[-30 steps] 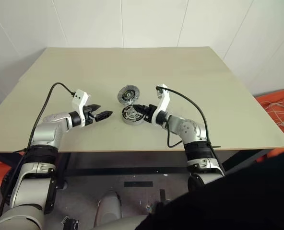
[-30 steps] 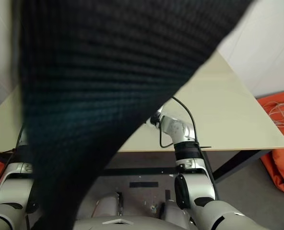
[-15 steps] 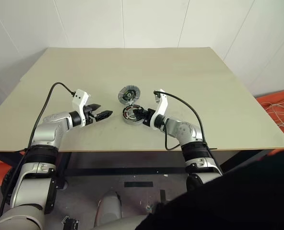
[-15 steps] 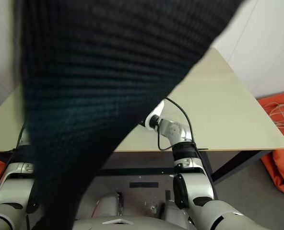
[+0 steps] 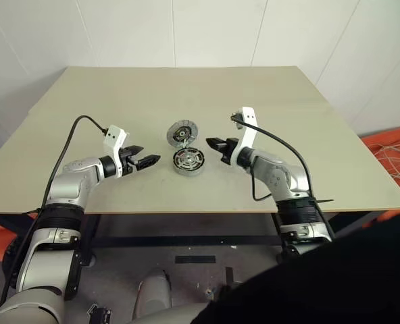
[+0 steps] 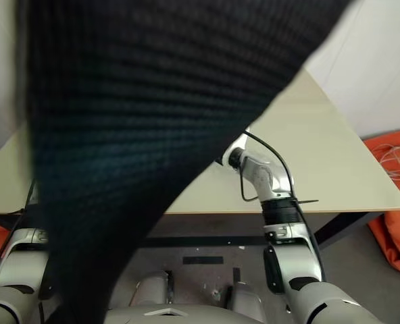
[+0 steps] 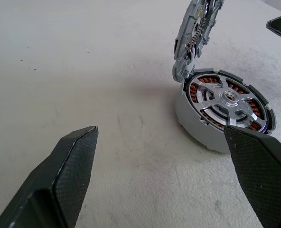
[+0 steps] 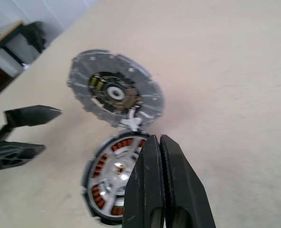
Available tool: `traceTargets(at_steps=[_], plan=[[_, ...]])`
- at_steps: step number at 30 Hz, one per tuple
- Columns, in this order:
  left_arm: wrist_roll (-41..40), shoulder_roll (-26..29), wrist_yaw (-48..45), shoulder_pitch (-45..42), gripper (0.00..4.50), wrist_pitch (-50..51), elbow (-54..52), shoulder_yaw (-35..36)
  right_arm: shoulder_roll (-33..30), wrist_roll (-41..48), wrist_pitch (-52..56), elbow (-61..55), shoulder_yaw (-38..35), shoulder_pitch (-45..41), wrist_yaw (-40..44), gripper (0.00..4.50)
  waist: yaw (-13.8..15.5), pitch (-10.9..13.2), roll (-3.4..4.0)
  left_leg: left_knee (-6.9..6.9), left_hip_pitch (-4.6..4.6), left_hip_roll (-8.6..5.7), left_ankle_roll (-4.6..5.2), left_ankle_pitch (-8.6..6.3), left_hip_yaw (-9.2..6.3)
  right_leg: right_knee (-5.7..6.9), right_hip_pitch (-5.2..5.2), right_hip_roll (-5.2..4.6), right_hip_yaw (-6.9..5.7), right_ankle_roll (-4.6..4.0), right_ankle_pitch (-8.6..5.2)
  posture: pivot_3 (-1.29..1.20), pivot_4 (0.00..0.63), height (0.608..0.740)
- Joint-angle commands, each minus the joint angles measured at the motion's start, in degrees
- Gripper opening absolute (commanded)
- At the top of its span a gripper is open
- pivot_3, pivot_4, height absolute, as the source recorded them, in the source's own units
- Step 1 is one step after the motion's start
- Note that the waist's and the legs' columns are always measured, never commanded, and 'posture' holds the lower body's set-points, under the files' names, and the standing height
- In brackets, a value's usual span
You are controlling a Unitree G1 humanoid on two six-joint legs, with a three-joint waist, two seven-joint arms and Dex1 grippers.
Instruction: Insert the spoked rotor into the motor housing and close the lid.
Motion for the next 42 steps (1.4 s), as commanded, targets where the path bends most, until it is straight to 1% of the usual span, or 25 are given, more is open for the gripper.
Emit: traceTargets(at_steps=[1,5,11,14,20,24,27,31,33,37,42], plan=[[0.0,0.5,-0.3,-0.9,4.5,-0.8,-1.3,0.3,-2.3,-2.8,-3.6,-1.8,2.2,1.3,2.4,0.04,0.0,0.0,0.0,0.0,0.0,0.0,0.0,0.0,0.0,0.0,0.0,0.0,0.0,0.0,0.0,0.0,0.0,0.74],[0.0,0.5,-0.5,-0.8,4.5,-0.9,-1.4,0.3,-4.5,-4.4,-5.2,-2.9,3.7,2.5,4.9,0.04,0.0,0.0,0.0,0.0,-0.03,0.0,0.01,0.0,0.0,-0.01,-0.02,0.0,0.0,0.0,0.0,0.0,0.0,0.74],[0.0,0.6,-0.6,-0.7,4.5,-0.8,-1.3,0.2,-8.3,-8.2,-9.0,-5.6,8.8,4.3,10.7,0.04,0.0,0.0,0.0,0.04,-0.01,0.0,0.03,-0.01,0.0,0.0,0.01,0.0,0.0,-0.01,0.0,0.0,0.0,0.74],[0.0,0.6,-0.6,-0.7,4.5,-0.8,-1.4,0.2,-9.4,-10.4,-12.2,-5.3,10.3,3.3,12.3,0.04,-0.1,0.0,0.0,0.05,0.0,0.01,0.05,-0.02,0.0,0.01,0.01,0.0,0.0,-0.01,0.0,0.0,0.0,0.74],[0.1,0.6,-0.6,-0.8,4.5,-1.0,-1.1,0.2,-11.2,-15.9,-19.1,-3.0,13.1,1.1,14.2,0.04,-0.1,0.0,0.0,0.12,-0.01,0.01,0.12,-0.06,0.01,0.02,0.03,0.0,0.0,-0.01,0.0,0.0,0.0,0.74],[0.2,0.6,-0.3,-0.6,4.5,-1.2,-1.3,0.2,-11.0,-19.1,-22.6,-1.3,14.1,0.3,13.2,0.04,-0.1,0.0,0.0,0.15,-0.01,0.01,0.16,-0.09,0.02,0.02,0.04,0.0,0.0,-0.01,0.01,0.0,0.0,0.74],[0.2,0.6,-0.2,-0.4,4.5,-1.4,-1.4,0.4,-11.2,-19.5,-24.8,-1.5,14.9,0.3,15.6,0.56,-0.1,0.0,0.0,0.18,-0.02,0.01,0.2,-0.11,0.02,0.02,0.05,0.0,0.0,-0.02,0.01,0.0,0.0,0.74],[0.2,0.6,0.1,-0.1,4.5,-1.4,-1.7,0.5,-11.8,-21.5,-27.3,-0.5,16.3,0.2,17.6,1.81,-0.1,0.0,0.0,0.21,-0.01,0.02,0.23,-0.13,0.01,0.02,0.07,0.01,0.0,-0.02,0.01,0.0,0.0,0.74],[0.1,0.5,0.2,0.2,4.5,-1.5,-1.9,0.6,-12.0,-23.3,-28.2,0.6,17.3,-0.5,18.0,2.54,-0.2,0.0,0.0,0.24,-0.02,0.02,0.25,-0.14,0.01,0.03,0.07,0.0,0.0,-0.02,0.01,0.0,0.0,0.74],[0.0,0.4,0.4,0.7,4.5,-1.6,-2.1,0.7,-12.3,-24.4,-29.6,1.1,19.5,-1.5,22.3,3.84,-0.2,0.0,0.0,0.3,-0.01,0.02,0.28,-0.16,0.01,0.04,0.11,0.0,0.0,-0.02,0.01,0.0,0.0,0.74],[-0.1,0.1,0.9,1.0,4.5,-1.6,-2.4,0.8,-12.2,-26.4,-33.4,4.6,22.8,-4.8,27.5,3.84,-0.2,0.0,0.0,0.32,-0.02,0.02,0.31,-0.17,0.0,0.06,0.1,0.01,-0.01,-0.03,0.01,0.0,0.0,0.74]])
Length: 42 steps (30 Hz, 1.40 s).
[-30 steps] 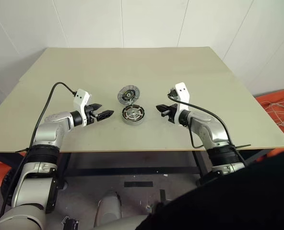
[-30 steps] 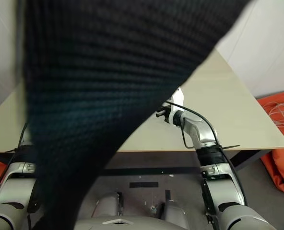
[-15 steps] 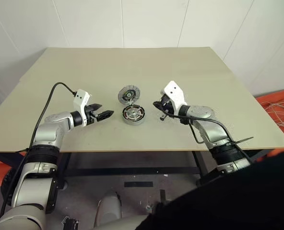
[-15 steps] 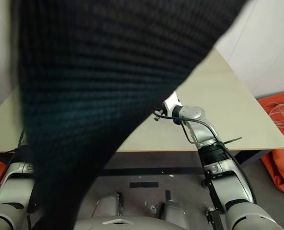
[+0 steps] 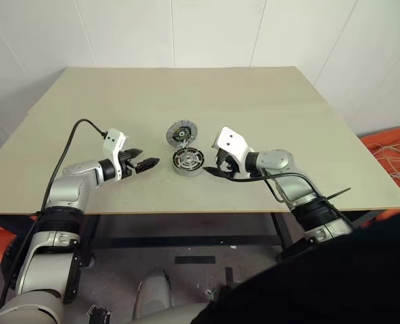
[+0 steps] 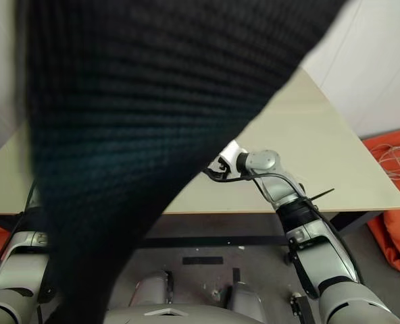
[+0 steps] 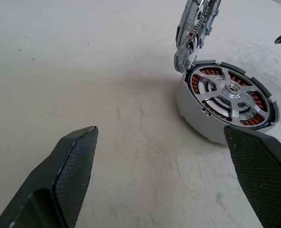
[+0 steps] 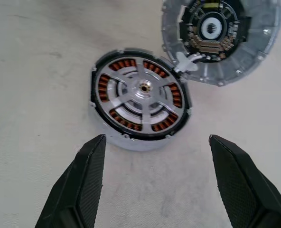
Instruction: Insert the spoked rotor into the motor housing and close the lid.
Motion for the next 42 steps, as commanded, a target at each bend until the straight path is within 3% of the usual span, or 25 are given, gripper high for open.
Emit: traceTargets(at_steps=[1,8,15,40,42], plan=[[-0.3,0.1,0.5,-0.1,4.5,-1.2,-2.4,0.9,0.0,-1.6,-4.3,2.7,1.5,-4.5,3.1,3.84,0.0,0.0,0.0,0.02,0.0,0.0,0.04,-0.02,0.0,0.01,0.0,0.0,0.0,0.0,0.0,0.0,0.0,0.74],[-0.7,0.1,1.2,1.2,4.5,-0.9,-3.7,1.3,3.9,-2.8,-8.4,10.4,2.2,-9.4,4.9,3.84,-0.2,0.0,0.0,0.14,-0.02,0.02,0.34,-0.21,0.0,0.03,0.02,0.0,0.0,-0.01,0.0,0.0,0.0,0.74],[-0.9,0.7,1.5,1.3,4.5,-0.6,-4.2,1.8,7.5,-4.3,-11.0,15.0,3.7,-8.3,5.8,3.84,-0.1,0.0,0.0,0.25,-0.08,0.02,0.45,-0.27,-0.01,0.03,0.03,-0.01,-0.01,-0.01,0.01,0.0,0.0,0.74],[-0.8,1.2,1.7,1.4,4.5,-0.3,-4.5,1.7,5.9,-5.4,-10.0,14.6,2.1,-3.7,4.2,3.84,-0.2,0.0,0.0,0.28,0.08,0.03,0.48,-0.29,-0.01,0.08,0.14,0.0,0.01,-0.01,0.01,0.0,0.0,0.74],[-0.8,1.3,1.7,1.4,4.5,-0.3,-4.5,1.7,6.1,-5.3,-9.8,14.1,2.0,-3.7,4.0,3.42,-0.2,0.0,0.0,0.28,0.1,0.03,0.47,-0.29,-0.01,0.09,0.15,0.0,0.01,-0.02,0.01,0.0,0.0,0.74]])
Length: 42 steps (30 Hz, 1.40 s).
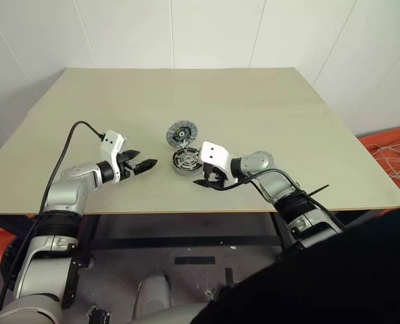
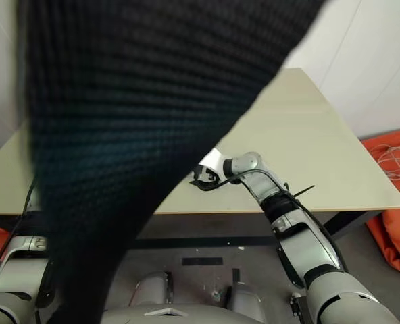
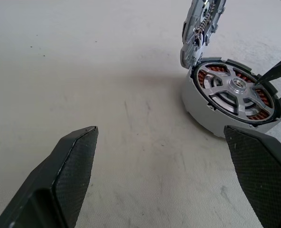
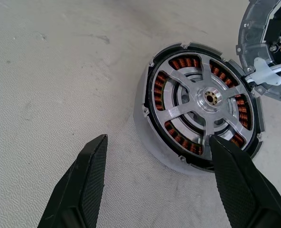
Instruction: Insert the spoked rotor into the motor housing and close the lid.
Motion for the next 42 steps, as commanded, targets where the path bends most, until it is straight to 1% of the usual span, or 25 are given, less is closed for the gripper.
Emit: traceTargets(at_steps=[1,3,12,19,20,21,25,27,38,40,42], plan=[[-0.5,0.9,0.1,-0.4,4.5,-0.4,-2.3,1.3,0.5,0.2,0.3,-1.5,-0.4,0.3,-0.1,3.21,0.0,0.0,0.0,0.0,0.01,0.0,0.0,0.0,0.0,0.0,0.0,0.0,0.0,0.0,0.0,0.0,0.0,0.74],[-0.5,0.8,0.2,-0.4,4.5,-0.4,-2.2,1.3,0.7,0.1,0.2,-2.0,-0.4,0.3,-0.3,2.55,0.0,0.0,0.0,0.0,0.01,0.0,0.0,0.0,0.0,0.0,0.0,0.0,0.01,0.0,0.0,0.0,0.0,0.74],[-0.6,0.7,0.4,-0.5,4.5,-0.4,-2.1,1.3,2.1,-0.1,0.6,-4.2,0.0,0.2,0.0,2.55,0.0,0.0,0.0,-0.01,-0.04,0.0,0.03,-0.02,0.0,-0.02,-0.04,0.0,0.01,0.0,0.0,0.0,0.0,0.74],[-0.7,0.6,0.8,0.0,4.5,-0.2,-2.8,1.3,2.0,-0.2,1.0,-4.4,-0.2,0.2,0.4,2.55,0.0,0.0,0.0,-0.02,-0.04,0.01,0.03,-0.02,-0.01,-0.03,-0.05,0.0,0.01,0.0,0.0,0.0,0.0,0.74],[-0.7,0.6,0.8,0.1,4.5,-0.2,-2.9,1.3,2.0,-0.2,1.1,-4.4,-0.2,0.2,0.4,2.19,0.0,0.0,0.0,-0.02,-0.04,0.0,0.03,-0.02,-0.01,-0.03,-0.05,0.0,0.01,0.0,0.0,0.0,0.0,0.74],[-0.7,0.6,0.9,0.1,4.5,-0.2,-3.0,1.3,2.0,-0.2,1.0,-4.2,-0.3,0.0,0.3,1.99,0.0,0.0,0.0,-0.02,-0.04,0.0,0.03,-0.02,-0.01,-0.03,-0.05,0.0,0.01,0.0,0.0,0.0,0.0,0.74],[-0.7,0.5,1.0,0.2,4.5,-0.3,-3.0,1.3,1.9,-0.3,0.9,-3.8,-0.6,-0.3,0.0,0.6,-0.1,0.0,0.0,-0.03,-0.04,0.0,0.04,-0.03,-0.01,-0.04,-0.04,0.0,0.02,0.0,0.0,0.0,0.0,0.74],[-0.7,0.5,1.0,0.1,4.5,-0.3,-3.0,1.3,1.7,-0.9,0.4,-3.6,-0.5,-0.4,-0.4,0.03,0.0,0.0,0.0,-0.03,-0.05,0.0,0.05,-0.03,-0.01,-0.05,-0.05,0.0,0.02,0.0,0.0,0.0,0.0,0.74],[-0.5,0.1,1.0,-0.3,4.5,-0.8,-2.2,1.1,0.9,-1.1,0.4,-3.3,-1.1,-0.8,-0.6,0.03,0.1,0.0,0.0,-0.02,-0.08,-0.01,0.07,-0.05,-0.01,-0.09,-0.04,-0.01,0.01,0.0,0.0,0.0,0.0,0.74],[-0.5,0.0,1.0,-0.2,4.5,-0.8,-2.3,1.1,1.3,-0.4,2.3,-3.5,-1.8,-0.7,-0.8,0.03,0.1,0.0,0.0,-0.02,-0.08,-0.01,0.07,-0.05,-0.01,-0.09,-0.04,-0.01,0.01,0.0,0.0,0.0,0.0,0.74],[-0.4,0.0,1.1,0.0,4.5,-0.9,-2.3,1.1,3.2,1.5,8.0,-3.9,-3.8,-1.0,-2.6,0.03,0.1,0.0,0.0,-0.03,-0.07,-0.01,0.07,-0.05,-0.01,-0.08,-0.03,-0.01,0.01,0.0,0.0,0.0,0.0,0.74]])
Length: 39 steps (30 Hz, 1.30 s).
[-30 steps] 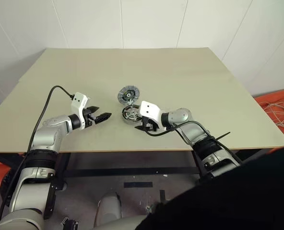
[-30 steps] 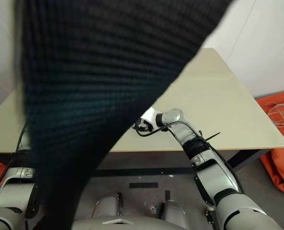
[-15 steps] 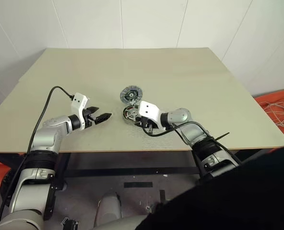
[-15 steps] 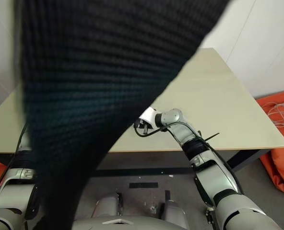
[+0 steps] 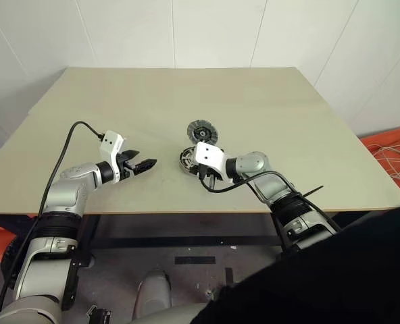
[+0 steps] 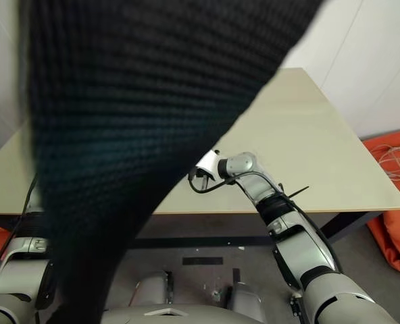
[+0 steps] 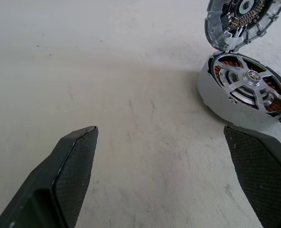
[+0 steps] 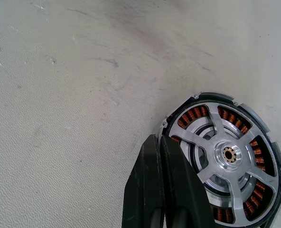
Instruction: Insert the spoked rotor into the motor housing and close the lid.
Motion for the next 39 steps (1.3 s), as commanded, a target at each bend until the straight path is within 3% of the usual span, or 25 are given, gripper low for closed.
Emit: traceTargets(at_steps=[1,4,12,27,39], plan=[[-0.4,0.2,0.1,-0.6,4.5,-1.0,-1.5,0.9,2.8,3.2,9.9,-0.9,-4.6,-2.1,-4.2,0.03,-0.1,0.0,0.0,0.0,0.01,0.01,0.0,0.0,0.0,0.01,0.0,0.0,0.0,0.0,0.0,0.0,0.0,0.74],[-0.3,0.3,0.2,-0.6,4.5,-1.0,-1.4,1.0,7.3,5.7,21.4,0.1,-7.5,-3.2,-8.8,0.03,-0.3,0.0,0.0,0.0,0.1,0.02,-0.02,0.01,-0.01,0.11,0.0,0.01,0.01,-0.02,0.01,0.0,0.0,0.74],[-0.3,0.9,0.3,-0.5,4.5,-0.8,-1.7,1.4,14.4,8.7,34.3,0.4,-10.6,-3.2,-16.4,0.03,-1.3,0.0,0.0,-0.09,0.31,0.02,-0.08,0.04,-0.07,0.16,0.07,0.02,0.07,-0.07,0.04,0.0,0.0,0.74],[-0.5,0.6,0.5,0.0,4.5,-0.8,-2.0,1.4,20.1,18.3,43.2,8.0,-24.6,-9.9,-30.2,0.03,-1.5,0.0,0.01,-0.67,0.8,-0.02,-0.64,0.37,-0.15,0.17,0.0,0.02,0.14,0.13,-0.07,0.0,0.0,0.74],[-0.7,0.2,0.8,0.2,4.5,-0.5,-2.4,1.2,21.7,22.5,50.6,-0.8,-23.8,-9.9,-31.3,0.03,-1.5,0.0,0.0,-1.16,0.5,-0.01,-0.95,0.56,-0.08,-0.08,-0.4,0.1,0.12,-0.27,0.16,0.0,0.0,0.74]])
